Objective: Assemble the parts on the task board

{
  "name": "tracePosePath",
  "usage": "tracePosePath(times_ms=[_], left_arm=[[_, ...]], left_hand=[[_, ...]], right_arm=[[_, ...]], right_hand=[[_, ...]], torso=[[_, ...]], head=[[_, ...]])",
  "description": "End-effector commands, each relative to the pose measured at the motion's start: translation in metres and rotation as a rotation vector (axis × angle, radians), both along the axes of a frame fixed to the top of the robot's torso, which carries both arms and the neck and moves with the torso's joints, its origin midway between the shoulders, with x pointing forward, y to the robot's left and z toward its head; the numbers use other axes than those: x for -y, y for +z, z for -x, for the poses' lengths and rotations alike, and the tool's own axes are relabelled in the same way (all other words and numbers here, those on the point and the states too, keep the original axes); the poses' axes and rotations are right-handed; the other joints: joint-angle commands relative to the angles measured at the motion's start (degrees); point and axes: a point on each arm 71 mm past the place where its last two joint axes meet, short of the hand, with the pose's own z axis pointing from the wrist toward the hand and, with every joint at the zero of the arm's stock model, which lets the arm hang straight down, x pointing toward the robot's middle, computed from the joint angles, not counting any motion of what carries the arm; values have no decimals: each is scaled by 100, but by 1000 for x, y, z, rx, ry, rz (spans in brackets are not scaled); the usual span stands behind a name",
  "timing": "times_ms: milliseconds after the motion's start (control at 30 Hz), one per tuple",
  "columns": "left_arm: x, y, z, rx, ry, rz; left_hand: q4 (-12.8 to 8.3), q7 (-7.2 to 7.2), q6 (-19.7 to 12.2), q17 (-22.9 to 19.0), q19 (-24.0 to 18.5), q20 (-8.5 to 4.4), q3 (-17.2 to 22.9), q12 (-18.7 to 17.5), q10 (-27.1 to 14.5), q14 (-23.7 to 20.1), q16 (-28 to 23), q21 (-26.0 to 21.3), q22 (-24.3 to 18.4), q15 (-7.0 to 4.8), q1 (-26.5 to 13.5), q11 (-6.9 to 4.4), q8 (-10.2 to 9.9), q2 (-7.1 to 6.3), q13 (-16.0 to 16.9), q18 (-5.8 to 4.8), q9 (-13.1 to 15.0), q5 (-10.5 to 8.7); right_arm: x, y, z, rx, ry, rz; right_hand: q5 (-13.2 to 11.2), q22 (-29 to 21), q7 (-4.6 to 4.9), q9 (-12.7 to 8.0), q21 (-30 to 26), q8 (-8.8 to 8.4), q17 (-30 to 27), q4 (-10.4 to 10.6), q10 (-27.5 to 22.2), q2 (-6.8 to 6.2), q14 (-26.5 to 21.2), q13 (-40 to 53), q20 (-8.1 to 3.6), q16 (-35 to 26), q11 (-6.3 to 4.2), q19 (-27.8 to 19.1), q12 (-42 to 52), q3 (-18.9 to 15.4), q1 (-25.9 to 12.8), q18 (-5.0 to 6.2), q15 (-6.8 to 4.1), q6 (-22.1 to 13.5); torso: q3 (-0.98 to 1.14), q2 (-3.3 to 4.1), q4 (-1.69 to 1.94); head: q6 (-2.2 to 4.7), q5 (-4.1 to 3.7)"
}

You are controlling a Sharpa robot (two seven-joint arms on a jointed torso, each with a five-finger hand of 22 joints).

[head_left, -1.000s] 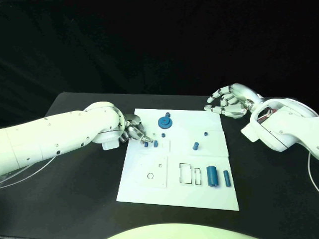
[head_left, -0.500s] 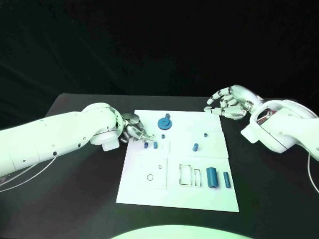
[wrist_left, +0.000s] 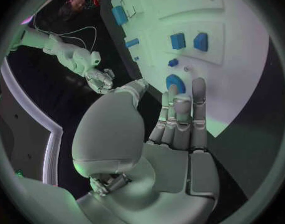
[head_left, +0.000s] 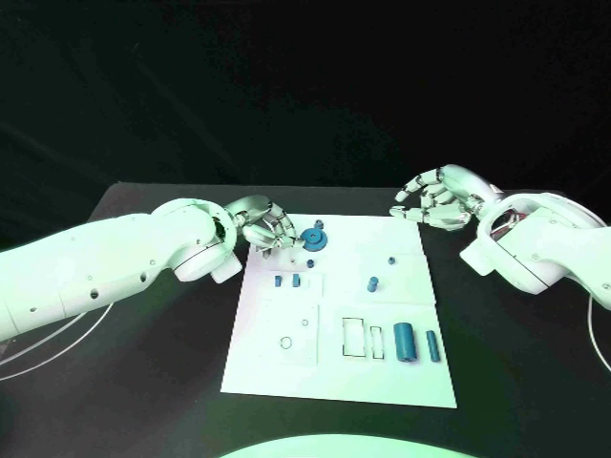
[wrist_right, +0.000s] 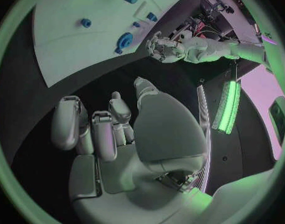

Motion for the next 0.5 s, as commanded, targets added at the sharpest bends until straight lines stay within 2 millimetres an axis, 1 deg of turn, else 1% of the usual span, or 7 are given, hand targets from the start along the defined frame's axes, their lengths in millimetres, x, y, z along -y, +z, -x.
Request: tracePosePath(times_ms=[33,67,167,200,267,400,500], left_arm=[[15,12,2,207,-106,2],[19,13,3,246,-133,-19],[27,14,6,352,-208,-88],[30,14,7,383,-233,-114],[35,12,8,434,-280,-168],[41,8,10,487,-353,-261],[46,2,10,498,-404,-332]], left_hand=[[-51,39,-77,-185,-36,28,119,-177,-142,-137,-91,-73,-39,35,340,41,-34,-46,-198,70,-140,-6],[-55,45,-98,-375,-68,44,137,-261,-248,-285,-206,-105,-51,55,413,63,-50,-85,-273,65,-195,-21],[-15,74,-147,-682,-168,100,75,-401,-457,-587,-361,-196,-80,116,512,120,-62,-188,-449,61,-345,-67],[-14,70,-166,-946,-229,120,53,-471,-565,-823,-511,-248,-96,130,591,132,-62,-203,-535,62,-416,-66],[-21,83,-196,-1005,-281,143,23,-543,-659,-931,-528,-299,-112,151,697,153,-71,-212,-642,64,-514,-65],[-66,58,-184,-1058,-297,146,22,-613,-689,-973,-486,-314,-106,138,890,134,-100,-225,-782,73,-674,-55],[-69,36,-123,-1089,-298,142,9,-663,-698,-981,-453,-309,-93,130,959,125,-120,-241,-870,74,-778,-55]], right_arm=[[-1,1,0,12,12,-1],[-1,1,0,13,13,-1],[0,1,0,14,13,-2],[0,1,0,15,13,-2],[-1,1,0,16,14,-2],[-1,1,0,20,14,-4],[-1,1,0,24,15,-6]], right_hand=[[28,397,-9,-8,-34,20,879,11,-23,-3,450,-5,-5,-34,5,-54,-14,-6,-27,78,-40,-36],[28,397,-9,-8,-34,20,879,11,-23,-3,450,-5,-5,-34,5,-54,-14,-6,-27,78,-40,-36],[29,386,-10,-10,-54,22,868,10,-40,-2,447,-23,-5,-40,5,-64,-30,-5,-24,82,-40,-36],[29,386,-10,-10,-54,22,868,10,-40,-2,447,-23,-5,-40,5,-64,-30,-5,-24,82,-40,-36],[29,386,-10,-10,-54,22,868,10,-40,-2,447,-23,-5,-40,5,-64,-30,-5,-24,82,-40,-36],[31,353,-10,-11,-114,23,851,8,-67,-2,442,-53,-5,-50,5,-93,-55,-3,-21,95,-40,-37],[39,224,-8,-27,-357,29,654,7,-304,-4,382,-315,-6,-170,4,-213,-291,13,5,143,-42,-55]], torso=[[-7,0,3],[-6,1,2],[-7,1,3],[-5,0,3],[-5,-1,3],[-2,3,-3],[-5,3,-7]], head=[[14,-26],[14,-29],[32,-32],[31,-27],[29,-22],[28,-18],[36,-13]])
